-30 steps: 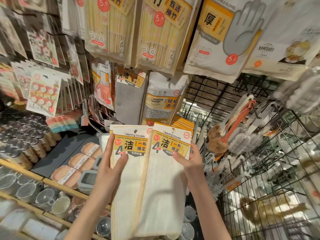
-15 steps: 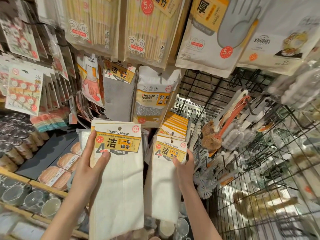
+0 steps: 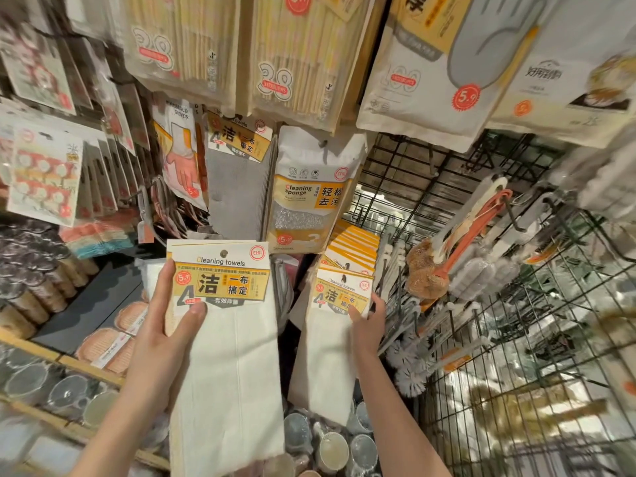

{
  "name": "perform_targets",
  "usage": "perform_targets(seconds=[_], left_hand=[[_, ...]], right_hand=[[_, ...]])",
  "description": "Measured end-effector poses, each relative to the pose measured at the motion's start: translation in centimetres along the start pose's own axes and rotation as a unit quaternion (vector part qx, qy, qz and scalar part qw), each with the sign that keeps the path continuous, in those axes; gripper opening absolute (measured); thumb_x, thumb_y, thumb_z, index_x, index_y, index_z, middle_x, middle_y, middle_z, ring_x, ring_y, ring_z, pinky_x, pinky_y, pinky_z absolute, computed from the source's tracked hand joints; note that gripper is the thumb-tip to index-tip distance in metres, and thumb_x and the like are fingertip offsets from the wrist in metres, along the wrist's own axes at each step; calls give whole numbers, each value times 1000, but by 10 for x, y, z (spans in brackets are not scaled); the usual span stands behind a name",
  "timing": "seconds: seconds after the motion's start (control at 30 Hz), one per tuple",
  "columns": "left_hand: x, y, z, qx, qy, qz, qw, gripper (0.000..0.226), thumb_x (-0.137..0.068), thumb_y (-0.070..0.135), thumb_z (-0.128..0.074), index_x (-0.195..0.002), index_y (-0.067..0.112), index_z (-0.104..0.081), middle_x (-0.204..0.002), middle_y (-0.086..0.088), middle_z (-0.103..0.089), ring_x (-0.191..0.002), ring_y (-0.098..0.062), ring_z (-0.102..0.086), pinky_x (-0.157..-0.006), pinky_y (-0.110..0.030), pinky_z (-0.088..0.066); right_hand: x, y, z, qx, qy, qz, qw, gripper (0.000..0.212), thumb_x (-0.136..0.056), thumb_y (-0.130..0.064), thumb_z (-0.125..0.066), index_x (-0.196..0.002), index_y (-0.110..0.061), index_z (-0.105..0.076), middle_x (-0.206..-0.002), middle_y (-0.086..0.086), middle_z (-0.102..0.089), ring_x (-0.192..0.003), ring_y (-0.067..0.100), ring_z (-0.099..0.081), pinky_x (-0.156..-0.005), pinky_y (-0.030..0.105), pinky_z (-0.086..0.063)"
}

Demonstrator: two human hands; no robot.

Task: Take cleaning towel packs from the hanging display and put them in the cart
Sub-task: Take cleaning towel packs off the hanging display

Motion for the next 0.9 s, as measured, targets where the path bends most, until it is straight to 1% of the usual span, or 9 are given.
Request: perform_targets(seconds=[0.07,0.13,0.27,0.4,0.57,0.67,0.77,0.83,0.9], left_hand=[[-1,1,-1,-1,4,-4,1000,63,-83,38,-66,-127,68,-32,-138,26,-47,-132,0,-38,-115,-40,-24],[0,3,-3,-6,5,-2,1000,61,-86,32,-61,-124,70,-33,-136,28,-47,-131,2,-38,-114,-38,-25],[-2,3,-4,-9,6,3,1000,61,-81,35,-58,-124,70,-33,-136,26,-48,-131,2,-39,-113,-36,-26],[-2,4,-7,-9,0,5,1000,60,-81,36,-58,-122,72,-33,-137,25,-48,-131,1,-39,-113,-36,-26],[-1,5,-9,-2,-5,2,1000,61,-81,35,-58,-124,70,-33,-136,27,-48,-130,0,-41,-114,-38,-27],[-1,4,-9,1,-11,3,1000,61,-83,35,-61,-124,69,-33,-133,32,-48,-129,2,-41,-113,-37,-27],[1,5,-12,7,-19,-6,1000,61,-86,31,-62,-127,65,-33,-131,30,-51,-126,5,-44,-108,-31,-31],[3,7,-14,5,-17,-7,1000,60,-89,23,-57,-127,62,-33,-133,25,-51,-124,6,-45,-104,-27,-33],[4,7,-15,4,-16,-10,1000,61,-91,19,-55,-128,60,-32,-137,18,-50,-127,1,-44,-105,-27,-33]], right_hand=[[-5,2,-5,7,20,3,1000,48,-84,0,-60,-126,-16,-46,-118,9,-62,-109,27,-58,-91,45,-48],[-9,1,-9,13,41,5,999,45,-84,3,-60,-125,-12,-47,-116,11,-62,-107,28,-58,-85,38,-48],[-19,-4,-17,32,70,1,997,44,-84,5,-61,-126,-5,-49,-112,13,-62,-103,29,-59,-75,27,-40],[-34,-7,-22,35,85,-11,996,43,-84,5,-62,-123,-8,-52,-110,14,-64,-100,31,-61,-72,31,-43],[-36,0,-16,94,56,23,994,42,-88,-4,-59,-128,-11,-48,-107,10,-65,-92,27,-60,-69,31,-42],[-36,5,-10,120,41,44,991,46,-90,-16,-60,-134,-10,-47,-113,11,-64,-102,28,-60,-74,33,-45],[-30,0,2,109,48,45,992,50,-91,-18,-61,-136,-6,-45,-113,15,-63,-108,26,-58,-78,27,-41],[-24,-6,9,102,46,53,992,50,-90,-18,-63,-135,-5,-46,-124,16,-60,-117,28,-55,-80,25,-40],[-16,-11,15,101,38,60,992,48,-90,-23,-62,-134,-8,-47,-127,15,-58,-119,28,-53,-82,26,-39]])
Point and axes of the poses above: each hand's wrist, its own x-axis away from the middle knuckle, its own z-axis out of the back of the hand, y = z × x, the point moved 1 cm from there along -x, towards the middle knuckle
